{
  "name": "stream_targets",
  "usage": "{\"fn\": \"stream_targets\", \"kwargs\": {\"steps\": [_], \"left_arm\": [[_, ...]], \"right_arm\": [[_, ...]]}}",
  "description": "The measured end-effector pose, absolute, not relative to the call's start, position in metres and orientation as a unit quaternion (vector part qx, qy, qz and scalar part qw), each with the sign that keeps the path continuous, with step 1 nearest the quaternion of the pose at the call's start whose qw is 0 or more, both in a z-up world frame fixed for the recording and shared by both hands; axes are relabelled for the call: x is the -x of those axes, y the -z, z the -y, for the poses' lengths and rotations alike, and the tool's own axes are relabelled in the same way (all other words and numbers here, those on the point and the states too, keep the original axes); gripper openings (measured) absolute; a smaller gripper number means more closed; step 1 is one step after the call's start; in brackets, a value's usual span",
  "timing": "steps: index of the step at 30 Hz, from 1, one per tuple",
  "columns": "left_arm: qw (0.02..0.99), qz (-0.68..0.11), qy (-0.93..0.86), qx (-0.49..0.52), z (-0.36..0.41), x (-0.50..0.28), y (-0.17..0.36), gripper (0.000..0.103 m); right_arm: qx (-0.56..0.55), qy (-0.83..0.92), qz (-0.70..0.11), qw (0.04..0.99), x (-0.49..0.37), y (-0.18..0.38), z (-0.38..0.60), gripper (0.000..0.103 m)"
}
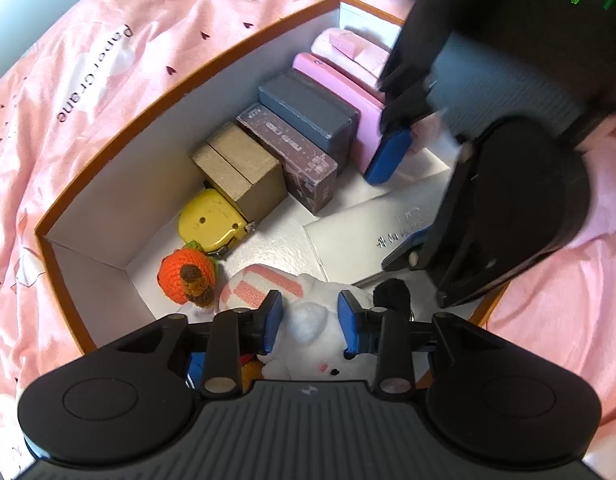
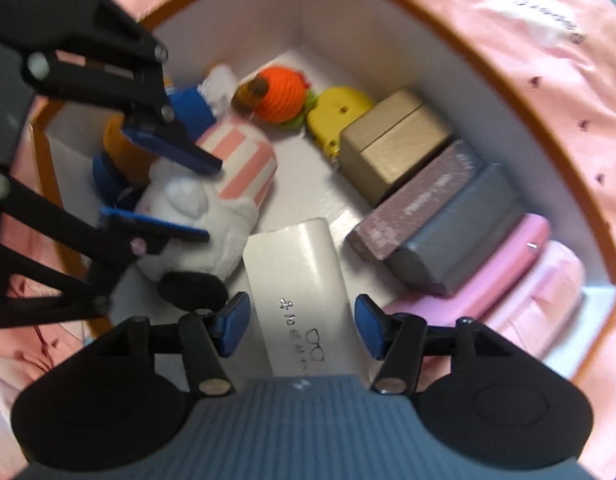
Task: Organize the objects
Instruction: 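Open both grippers and withdraw them up from the orange box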
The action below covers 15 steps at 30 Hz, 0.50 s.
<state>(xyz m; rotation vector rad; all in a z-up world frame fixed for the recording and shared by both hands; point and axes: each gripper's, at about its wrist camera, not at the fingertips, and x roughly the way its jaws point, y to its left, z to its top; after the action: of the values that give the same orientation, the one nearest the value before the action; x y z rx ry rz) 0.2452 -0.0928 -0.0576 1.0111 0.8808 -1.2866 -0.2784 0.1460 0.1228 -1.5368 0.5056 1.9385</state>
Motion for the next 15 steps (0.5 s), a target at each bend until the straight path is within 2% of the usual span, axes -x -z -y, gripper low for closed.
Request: {"fn": "stream_targets", "kwargs": {"steps": [6, 7, 11, 12, 15], "left_arm": [[0.649, -0.353, 0.542, -0.401, 0.079, -0.24, 0.034, 0.047], [0.662, -0.349, 0.537, -0.388, 0.075, -0.24, 0.026, 0.049], [0.737, -0.327, 0.502, -0.312, 0.053, -0.242, -0.013, 0.053], [0.758, -0.32, 0.487, -0.292, 0.047, -0.242, -0.023, 0.056], [0.817, -0.294, 0.437, -0.233, 0.023, -0.233, -0.052, 0.062]], "right_arm": [[0.556, -0.737, -0.167, 0.346, 0.269, -0.173, -0.121, 0.063], [0.548, -0.739, -0.161, 0.356, 0.289, -0.16, -0.091, 0.064], [0.488, -0.756, -0.154, 0.409, 0.253, -0.199, -0.051, 0.064], [0.471, -0.758, -0.155, 0.424, 0.258, -0.179, -0.048, 0.065], [0.427, -0.753, -0.142, 0.48, 0.269, -0.174, -0.035, 0.068]]}}
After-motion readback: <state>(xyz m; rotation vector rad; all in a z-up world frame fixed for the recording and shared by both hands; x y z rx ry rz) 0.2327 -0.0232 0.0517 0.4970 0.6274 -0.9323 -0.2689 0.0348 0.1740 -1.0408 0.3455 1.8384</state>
